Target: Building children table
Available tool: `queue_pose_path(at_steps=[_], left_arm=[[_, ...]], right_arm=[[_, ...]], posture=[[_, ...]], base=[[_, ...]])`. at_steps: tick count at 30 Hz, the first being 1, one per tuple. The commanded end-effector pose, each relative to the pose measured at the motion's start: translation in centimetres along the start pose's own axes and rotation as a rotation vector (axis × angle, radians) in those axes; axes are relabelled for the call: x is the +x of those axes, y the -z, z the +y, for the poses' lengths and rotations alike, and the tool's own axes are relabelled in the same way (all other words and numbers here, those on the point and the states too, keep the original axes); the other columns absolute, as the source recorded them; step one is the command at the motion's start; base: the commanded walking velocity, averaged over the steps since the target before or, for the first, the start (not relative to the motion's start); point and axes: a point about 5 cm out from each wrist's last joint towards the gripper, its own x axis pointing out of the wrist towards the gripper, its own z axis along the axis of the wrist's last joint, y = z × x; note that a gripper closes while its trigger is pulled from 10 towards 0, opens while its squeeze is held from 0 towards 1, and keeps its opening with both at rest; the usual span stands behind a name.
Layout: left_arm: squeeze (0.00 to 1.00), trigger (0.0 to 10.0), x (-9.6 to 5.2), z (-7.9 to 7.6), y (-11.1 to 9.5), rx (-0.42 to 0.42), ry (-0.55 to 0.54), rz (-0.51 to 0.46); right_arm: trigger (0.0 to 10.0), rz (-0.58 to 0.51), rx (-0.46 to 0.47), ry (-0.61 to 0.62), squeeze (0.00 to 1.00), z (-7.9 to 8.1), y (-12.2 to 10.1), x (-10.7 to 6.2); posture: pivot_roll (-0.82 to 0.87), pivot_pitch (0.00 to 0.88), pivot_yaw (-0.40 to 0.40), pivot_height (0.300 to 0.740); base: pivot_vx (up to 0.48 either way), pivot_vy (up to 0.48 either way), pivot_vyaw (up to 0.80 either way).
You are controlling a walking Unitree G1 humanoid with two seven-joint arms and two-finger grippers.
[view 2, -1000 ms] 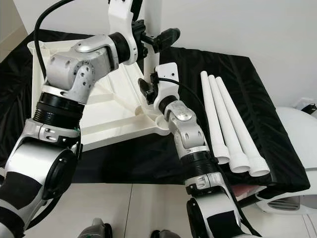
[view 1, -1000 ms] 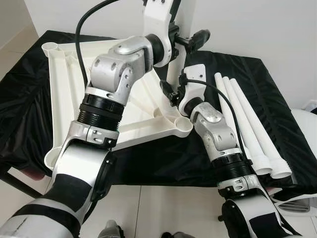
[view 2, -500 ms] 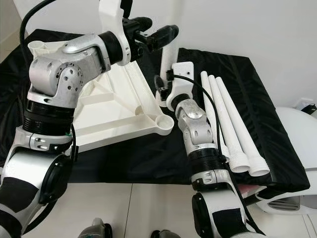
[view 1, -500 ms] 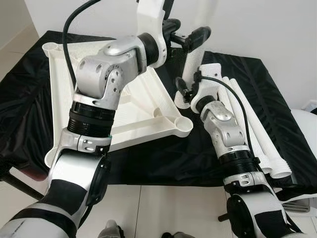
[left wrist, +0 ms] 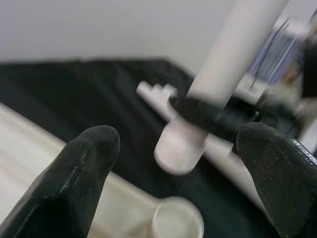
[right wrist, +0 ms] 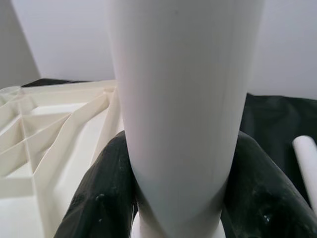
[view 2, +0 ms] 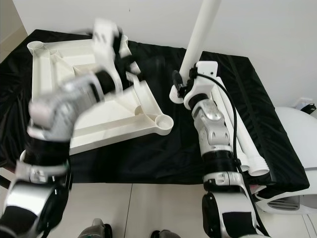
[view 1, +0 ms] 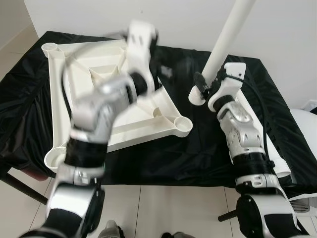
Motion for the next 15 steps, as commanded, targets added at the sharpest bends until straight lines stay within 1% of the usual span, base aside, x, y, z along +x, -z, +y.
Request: queue_pose_path(at_steps=[1,2,3,4,5,6,7,8,10,11,12,14,15], left_arm=[[0.0,10.0,0.1,-0.4,0.2,0.054,-0.015,-0.014],[0.0,10.0,0.0,-0.2,1.5,0.086,-0.04,0.023],[0.0,10.0,0.0,-0.2,1.5,0.086,-0.04,0.023],[0.0,10.0,-0.1,-0.1,2.3,0.109,-0.054,0.047],[0.0,10.0,-0.1,-0.1,2.3,0.109,-0.054,0.047],[0.0,10.0,-0.3,-0.1,3.2,0.142,-0.06,0.066],[0.0,10.0,-0.3,-0.1,3.2,0.142,-0.06,0.066],[0.0,10.0,-0.4,-0.3,4.0,0.198,-0.053,0.082],[0.0,10.0,-0.4,-0.3,4.0,0.198,-0.053,0.082],[0.0,10.0,-0.5,-0.6,4.6,0.235,-0.027,0.085],[0.0,10.0,-0.5,-0.6,4.6,0.235,-0.027,0.085],[0.0,10.0,-0.8,-1.7,6.6,0.263,0.076,0.116],[0.0,10.0,-0.8,-1.7,6.6,0.263,0.076,0.116]], right_arm=[[10.0,-0.035,-0.017,-0.027,0.0,-0.4,-0.7,-0.4],[10.0,-0.036,-0.028,-0.053,0.0,-0.5,-0.5,-0.7],[10.0,-0.036,-0.028,-0.053,0.0,-0.5,-0.5,-0.7],[10.0,-0.037,-0.036,-0.07,0.0,-0.6,-0.4,-1.0],[10.0,-0.037,-0.036,-0.07,0.0,-0.6,-0.4,-1.0],[10.0,-0.042,-0.047,-0.095,0.0,-0.6,-0.4,-1.3],[10.0,-0.042,-0.047,-0.095,0.0,-0.6,-0.4,-1.3],[10.0,-0.043,-0.05,-0.134,0.0,-0.5,-0.2,-1.6],[10.0,-0.043,-0.05,-0.134,0.0,-0.5,-0.2,-1.6],[10.0,-0.048,-0.052,-0.172,0.0,-0.4,-0.2,-1.8],[10.0,-0.048,-0.052,-0.172,0.0,-0.4,-0.2,-1.8],[10.0,-0.054,-0.045,-0.227,0.0,-0.4,-0.2,-1.9],[10.0,-0.054,-0.045,-0.227,0.0,-0.4,-0.2,-1.9]], posture=[[0.01,0.072,-0.073,0.74],[0.01,0.075,-0.072,0.74],[0.01,0.075,-0.072,0.74],[0.01,0.076,-0.071,0.74],[0.01,0.076,-0.071,0.74],[0.01,0.077,-0.07,0.74],[0.01,0.077,-0.07,0.74],[0.01,0.079,-0.07,0.74],[0.01,0.079,-0.07,0.74],[0.0,0.083,-0.064,0.74],[0.0,0.083,-0.064,0.74],[0.0,0.086,-0.064,0.74],[0.0,0.086,-0.064,0.74]], base=[[0.0,0.0,0.0],[0.0,0.0,0.0],[0.0,0.0,0.0],[0.0,0.0,0.0],[0.0,0.0,0.0],[0.0,0.0,0.0],[0.0,0.0,0.0],[0.0,0.0,0.0],[0.0,0.0,0.0],[0.0,0.0,0.0],[0.0,0.0,0.0],[0.0,0.0,0.0],[0.0,0.0,0.0]])
